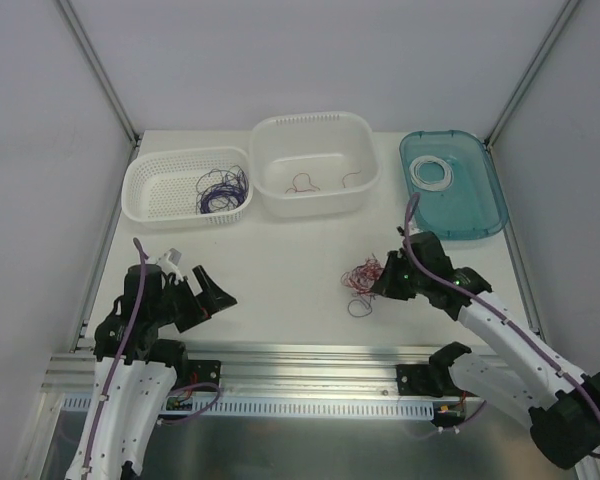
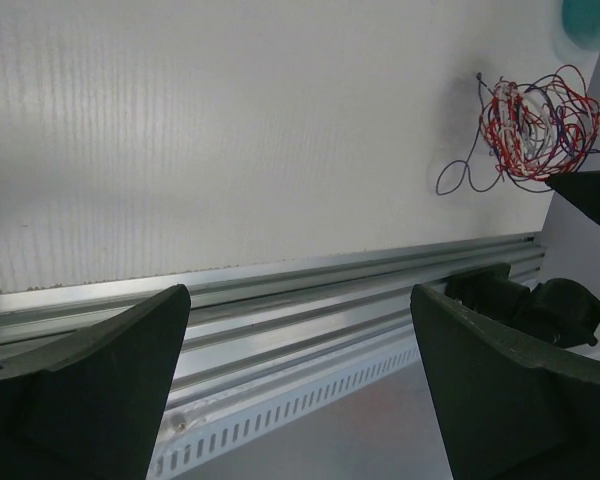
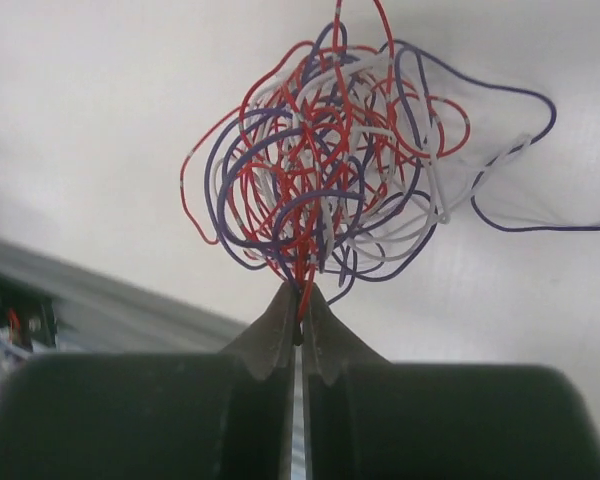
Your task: Untangle the cables
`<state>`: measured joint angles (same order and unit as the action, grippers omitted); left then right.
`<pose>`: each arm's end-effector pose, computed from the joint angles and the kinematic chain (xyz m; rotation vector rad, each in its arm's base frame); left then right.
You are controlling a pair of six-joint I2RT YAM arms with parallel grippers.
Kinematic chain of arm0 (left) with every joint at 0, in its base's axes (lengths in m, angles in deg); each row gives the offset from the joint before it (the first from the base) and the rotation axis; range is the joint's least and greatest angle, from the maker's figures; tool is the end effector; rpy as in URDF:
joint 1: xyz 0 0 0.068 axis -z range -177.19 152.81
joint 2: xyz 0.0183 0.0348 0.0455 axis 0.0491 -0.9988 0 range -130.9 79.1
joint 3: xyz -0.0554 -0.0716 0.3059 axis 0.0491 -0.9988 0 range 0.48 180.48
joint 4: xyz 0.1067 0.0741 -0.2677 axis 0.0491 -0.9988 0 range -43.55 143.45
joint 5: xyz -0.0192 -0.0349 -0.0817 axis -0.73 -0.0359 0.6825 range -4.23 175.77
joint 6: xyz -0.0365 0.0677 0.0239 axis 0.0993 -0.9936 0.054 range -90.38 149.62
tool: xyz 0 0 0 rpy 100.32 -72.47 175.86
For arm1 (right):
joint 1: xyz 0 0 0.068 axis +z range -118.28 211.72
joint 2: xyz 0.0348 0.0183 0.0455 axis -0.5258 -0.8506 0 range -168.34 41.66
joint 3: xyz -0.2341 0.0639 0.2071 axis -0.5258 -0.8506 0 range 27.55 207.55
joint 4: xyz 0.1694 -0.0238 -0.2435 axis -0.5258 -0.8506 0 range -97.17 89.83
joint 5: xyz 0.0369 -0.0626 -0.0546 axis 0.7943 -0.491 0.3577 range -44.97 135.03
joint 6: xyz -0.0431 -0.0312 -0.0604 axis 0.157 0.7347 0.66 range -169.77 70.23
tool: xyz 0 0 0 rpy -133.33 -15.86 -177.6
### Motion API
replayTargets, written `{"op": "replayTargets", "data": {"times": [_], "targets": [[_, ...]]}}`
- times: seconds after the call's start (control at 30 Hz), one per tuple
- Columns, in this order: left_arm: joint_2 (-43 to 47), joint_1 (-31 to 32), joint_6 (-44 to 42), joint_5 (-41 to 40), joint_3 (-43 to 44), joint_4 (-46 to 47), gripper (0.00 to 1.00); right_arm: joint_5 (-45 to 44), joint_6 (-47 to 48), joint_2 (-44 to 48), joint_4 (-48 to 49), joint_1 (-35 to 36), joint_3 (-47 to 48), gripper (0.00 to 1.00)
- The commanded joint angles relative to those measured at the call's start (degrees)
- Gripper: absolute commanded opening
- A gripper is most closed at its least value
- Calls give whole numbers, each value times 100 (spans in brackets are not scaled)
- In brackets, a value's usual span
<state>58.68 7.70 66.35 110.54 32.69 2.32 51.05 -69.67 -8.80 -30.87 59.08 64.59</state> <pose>0.0963 -0.0376 0.2518 -0.4043 2.2957 -0.8659 0.1865 0.1049 0.2467 -0.2091 2.3883 0.5222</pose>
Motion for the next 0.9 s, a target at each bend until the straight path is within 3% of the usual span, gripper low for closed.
{"op": "replayTargets", "data": {"times": [0.0,0.1,0.13,0.2,0.23,0.27,0.33,0.6,0.7,0.83,0.87], "targets": [[-260,83,106,387,102,490,93,-259,126,-218,221,954,585,1],[-409,118,185,554,111,630,93,-338,434,-771,354,1806,734,1],[-453,127,194,572,84,709,93,-452,391,-973,328,1887,717,7],[-489,153,264,704,32,806,94,-505,312,-1054,301,1923,604,23],[-497,162,299,739,-47,876,93,-505,277,-1028,293,1932,464,45],[-498,179,334,809,-91,929,94,-497,259,-906,223,1932,419,57],[-498,232,457,862,-188,1017,93,-558,285,-695,74,1932,375,71],[-1085,785,809,609,-92,1781,92,-1243,347,27,-419,1862,392,67],[-1542,1391,958,301,136,2071,92,-1191,346,-25,-271,1756,322,61],[-2332,2717,1178,-786,548,2537,92,-920,749,-96,90,1546,190,56],[-2491,3294,1205,-1025,628,2617,92,-832,916,-113,238,1484,164,56]]}}
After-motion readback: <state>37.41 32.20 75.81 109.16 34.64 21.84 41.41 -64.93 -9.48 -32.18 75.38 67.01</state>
